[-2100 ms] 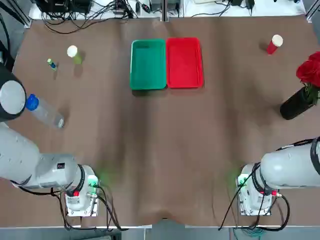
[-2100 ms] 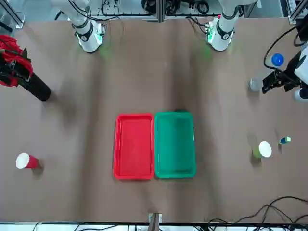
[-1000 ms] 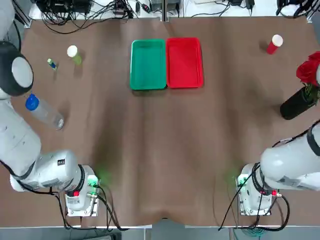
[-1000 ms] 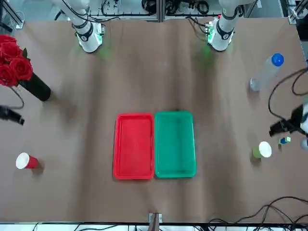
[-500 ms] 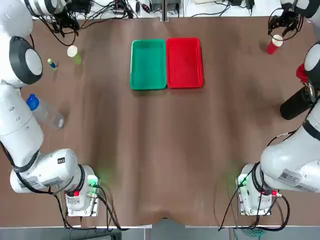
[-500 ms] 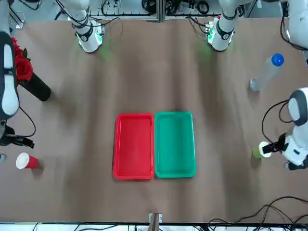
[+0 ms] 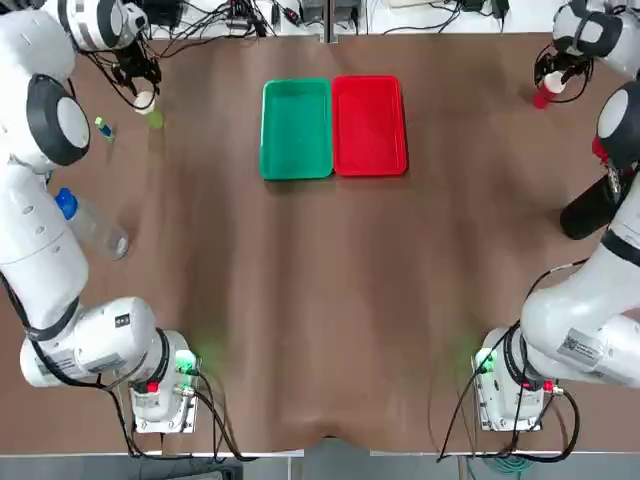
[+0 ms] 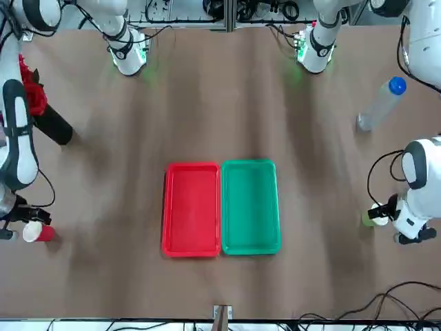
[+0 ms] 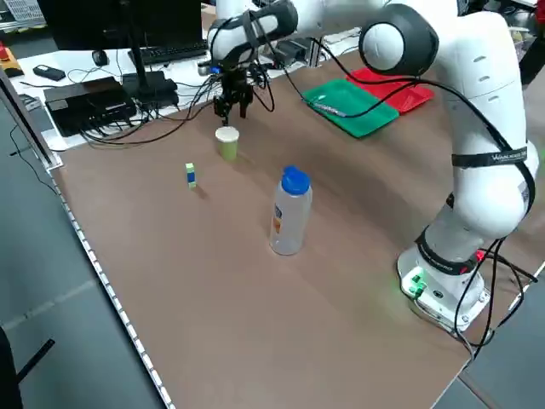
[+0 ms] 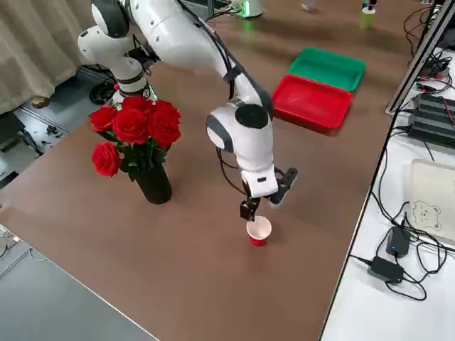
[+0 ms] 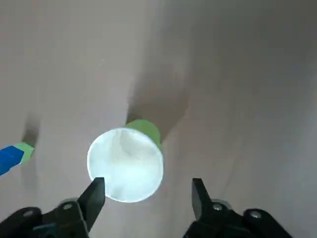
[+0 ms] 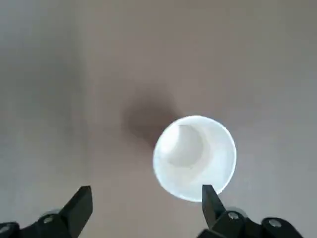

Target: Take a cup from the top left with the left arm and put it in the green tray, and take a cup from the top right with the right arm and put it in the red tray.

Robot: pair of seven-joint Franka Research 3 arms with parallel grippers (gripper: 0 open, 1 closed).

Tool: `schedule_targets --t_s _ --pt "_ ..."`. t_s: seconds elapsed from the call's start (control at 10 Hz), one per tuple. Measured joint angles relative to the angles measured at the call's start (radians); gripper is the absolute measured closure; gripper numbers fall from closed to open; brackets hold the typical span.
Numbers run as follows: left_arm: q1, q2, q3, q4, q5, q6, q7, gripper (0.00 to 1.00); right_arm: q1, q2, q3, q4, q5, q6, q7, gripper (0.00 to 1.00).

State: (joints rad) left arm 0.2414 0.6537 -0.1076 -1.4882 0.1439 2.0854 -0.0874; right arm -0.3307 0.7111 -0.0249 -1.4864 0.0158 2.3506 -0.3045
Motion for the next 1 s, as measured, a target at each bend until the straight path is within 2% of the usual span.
schedule_targets --t_s 0.2,0.4,0.5,0.7,0.8,0.9,1.0 --pt "0.001 0.026 0.000 -0.010 0.000 0.031 0.000 0.30 0.000 0.033 0.004 0.001 0.000 0.030 -0.001 0.08" --pt "0.001 0.047 0.000 -0.013 0.000 0.069 0.000 0.37 0.001 0.050 0.006 0.003 0.000 0.041 -0.001 0.20" --pt "0.001 0.052 0.000 -0.013 0.000 0.077 -0.012 0.54 0.001 0.055 0.006 0.004 -0.001 0.042 -0.004 0.26" --pt "-0.001 0.054 0.000 -0.013 0.005 0.078 -0.036 0.65 0.003 0.056 0.007 0.005 -0.002 0.043 -0.034 0.58" --pt "-0.001 0.054 0.000 -0.013 0.015 0.078 -0.039 0.83 0.004 0.056 0.007 0.006 -0.002 0.043 -0.060 0.77" --pt "-0.002 0.054 0.000 -0.011 0.019 0.078 -0.045 0.98 0.003 0.056 0.007 0.006 -0.002 0.042 -0.076 0.85" --pt "-0.004 0.052 0.000 -0.007 0.021 0.078 -0.053 0.98 0.003 0.056 0.004 0.010 -0.004 0.042 -0.084 0.92"
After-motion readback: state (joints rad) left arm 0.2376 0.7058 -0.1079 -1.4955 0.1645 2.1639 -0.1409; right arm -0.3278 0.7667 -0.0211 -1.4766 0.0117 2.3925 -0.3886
